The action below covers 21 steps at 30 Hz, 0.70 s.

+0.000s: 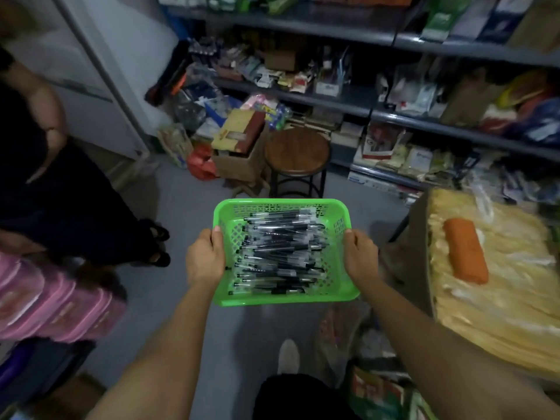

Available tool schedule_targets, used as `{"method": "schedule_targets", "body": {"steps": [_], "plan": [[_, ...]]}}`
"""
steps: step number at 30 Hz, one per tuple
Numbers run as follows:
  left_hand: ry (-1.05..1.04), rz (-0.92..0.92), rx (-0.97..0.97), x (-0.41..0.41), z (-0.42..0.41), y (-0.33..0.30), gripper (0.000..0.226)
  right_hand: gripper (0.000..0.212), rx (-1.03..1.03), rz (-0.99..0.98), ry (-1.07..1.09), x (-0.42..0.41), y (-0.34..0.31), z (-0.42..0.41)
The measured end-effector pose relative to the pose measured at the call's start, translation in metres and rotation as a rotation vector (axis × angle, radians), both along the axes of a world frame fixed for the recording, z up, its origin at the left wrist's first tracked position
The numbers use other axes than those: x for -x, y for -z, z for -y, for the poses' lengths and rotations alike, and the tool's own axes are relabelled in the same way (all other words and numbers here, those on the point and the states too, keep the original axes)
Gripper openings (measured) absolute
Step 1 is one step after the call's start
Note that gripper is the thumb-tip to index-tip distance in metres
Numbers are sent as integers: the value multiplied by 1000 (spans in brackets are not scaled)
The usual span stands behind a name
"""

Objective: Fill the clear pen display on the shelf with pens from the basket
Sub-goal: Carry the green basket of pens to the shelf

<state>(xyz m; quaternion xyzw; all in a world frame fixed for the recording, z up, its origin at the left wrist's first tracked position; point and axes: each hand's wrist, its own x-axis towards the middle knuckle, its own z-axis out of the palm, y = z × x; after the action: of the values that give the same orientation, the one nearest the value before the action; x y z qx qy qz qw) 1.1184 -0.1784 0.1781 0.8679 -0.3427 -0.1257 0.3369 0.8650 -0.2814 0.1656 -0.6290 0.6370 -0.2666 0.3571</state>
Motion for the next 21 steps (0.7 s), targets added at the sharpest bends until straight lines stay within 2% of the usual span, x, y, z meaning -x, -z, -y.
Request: {"method": "schedule_targets", "body": {"steps": [6, 21], "plan": [[130, -27, 24, -24, 147, -8, 37, 38, -21, 4, 95, -12, -17, 122], [352, -43, -14, -78, 499, 19, 43, 34, -32, -21, 340, -53, 5, 416]]}}
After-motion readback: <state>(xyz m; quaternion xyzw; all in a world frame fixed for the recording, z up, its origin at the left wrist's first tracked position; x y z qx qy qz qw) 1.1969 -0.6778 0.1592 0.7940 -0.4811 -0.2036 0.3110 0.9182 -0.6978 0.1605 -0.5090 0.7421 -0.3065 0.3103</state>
